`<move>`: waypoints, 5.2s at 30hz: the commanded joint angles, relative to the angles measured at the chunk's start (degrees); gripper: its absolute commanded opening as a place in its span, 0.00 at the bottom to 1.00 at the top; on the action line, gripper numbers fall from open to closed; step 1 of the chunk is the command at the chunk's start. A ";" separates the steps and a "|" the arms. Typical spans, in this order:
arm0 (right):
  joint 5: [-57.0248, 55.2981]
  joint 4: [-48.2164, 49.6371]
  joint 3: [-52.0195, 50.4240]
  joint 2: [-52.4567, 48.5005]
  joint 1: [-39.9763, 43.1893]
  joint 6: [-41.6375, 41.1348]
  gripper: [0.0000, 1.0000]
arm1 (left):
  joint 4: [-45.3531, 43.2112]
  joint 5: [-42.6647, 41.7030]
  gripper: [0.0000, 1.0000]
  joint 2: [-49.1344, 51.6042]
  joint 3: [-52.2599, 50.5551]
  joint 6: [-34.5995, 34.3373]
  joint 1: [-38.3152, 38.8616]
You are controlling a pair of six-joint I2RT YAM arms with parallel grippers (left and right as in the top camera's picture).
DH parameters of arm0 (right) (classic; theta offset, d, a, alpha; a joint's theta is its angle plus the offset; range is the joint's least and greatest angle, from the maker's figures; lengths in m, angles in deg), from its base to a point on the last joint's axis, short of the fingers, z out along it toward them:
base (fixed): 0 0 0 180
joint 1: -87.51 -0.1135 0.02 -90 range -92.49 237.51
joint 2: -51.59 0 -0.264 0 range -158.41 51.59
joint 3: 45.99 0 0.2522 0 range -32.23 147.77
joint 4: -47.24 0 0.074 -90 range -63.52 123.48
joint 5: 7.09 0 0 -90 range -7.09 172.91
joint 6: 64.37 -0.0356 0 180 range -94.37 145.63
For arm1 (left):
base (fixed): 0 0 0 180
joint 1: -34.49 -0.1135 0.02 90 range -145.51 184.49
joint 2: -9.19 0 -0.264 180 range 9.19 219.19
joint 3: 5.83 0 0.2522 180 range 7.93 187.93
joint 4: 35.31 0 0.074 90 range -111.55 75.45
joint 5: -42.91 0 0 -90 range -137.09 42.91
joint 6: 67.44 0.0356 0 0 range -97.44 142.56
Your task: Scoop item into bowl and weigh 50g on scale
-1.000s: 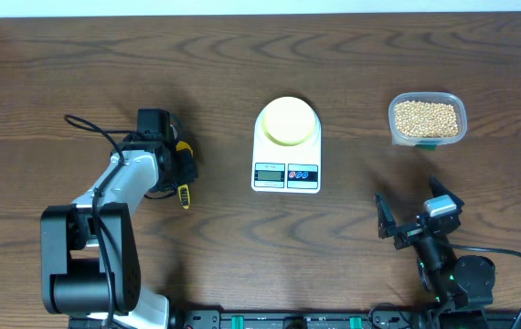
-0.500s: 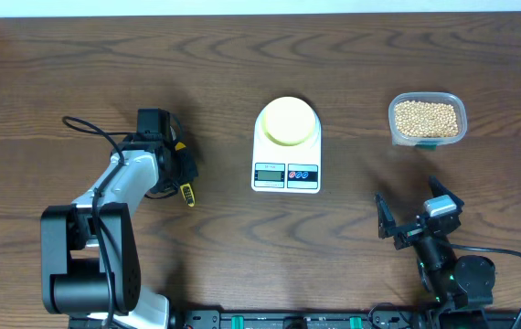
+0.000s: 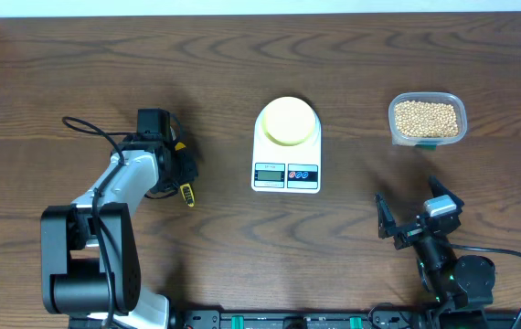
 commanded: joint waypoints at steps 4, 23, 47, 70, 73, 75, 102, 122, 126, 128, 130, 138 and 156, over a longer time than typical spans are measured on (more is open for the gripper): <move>-0.17 -0.24 -0.04 0.20 -0.09 -0.81 0.99 | -0.09 0.76 0.23 0.79 -0.81 -0.55 0.11; -0.17 -0.24 -0.04 0.20 -0.09 -0.81 0.99 | 11.87 0.50 0.23 -11.93 7.43 -4.00 -0.04; -0.17 -0.24 -0.04 0.20 -0.09 -0.81 0.99 | 20.20 -1.18 0.23 -12.61 11.58 -3.93 -0.04; -0.17 -0.24 -0.04 0.20 -0.09 -0.81 0.99 | 19.93 -1.18 0.23 -12.61 11.58 -3.91 -0.04; -0.17 -0.24 -0.04 0.20 -0.09 -0.81 0.99 | 19.96 -1.18 0.23 -12.61 11.58 -3.91 -0.04; -0.17 -0.24 -0.04 0.20 -0.09 -0.81 0.99 | 19.96 -1.18 0.23 -12.61 11.58 -3.91 -0.04; -0.17 -0.24 -0.04 0.20 -0.09 -0.81 0.99 | 19.02 -1.20 0.10 -12.61 11.58 -3.98 -0.04; -2.36 -0.35 -0.04 0.20 -0.09 -0.79 0.99 | 21.99 -2.91 0.08 -12.59 9.86 -4.79 0.09; -7.26 -0.20 -0.04 0.20 -0.07 -0.79 0.99 | 20.98 -2.86 0.08 -12.44 6.01 -4.83 0.09; -8.63 0.07 -0.04 0.20 -0.07 -0.81 0.99 | 19.89 -2.89 0.08 -12.37 3.87 -4.83 0.09; -8.83 0.92 -0.04 0.20 -0.07 -0.81 0.99 | 19.26 -2.86 0.08 -12.37 1.49 -4.81 0.07; -8.81 2.16 -0.04 0.20 -0.07 -0.81 0.99 | 19.54 -2.86 0.24 -12.37 -4.13 -4.79 0.09; -8.81 2.08 -0.04 0.20 -0.09 -0.81 0.99 | 14.58 -0.07 0.36 -12.37 -7.08 -8.68 0.09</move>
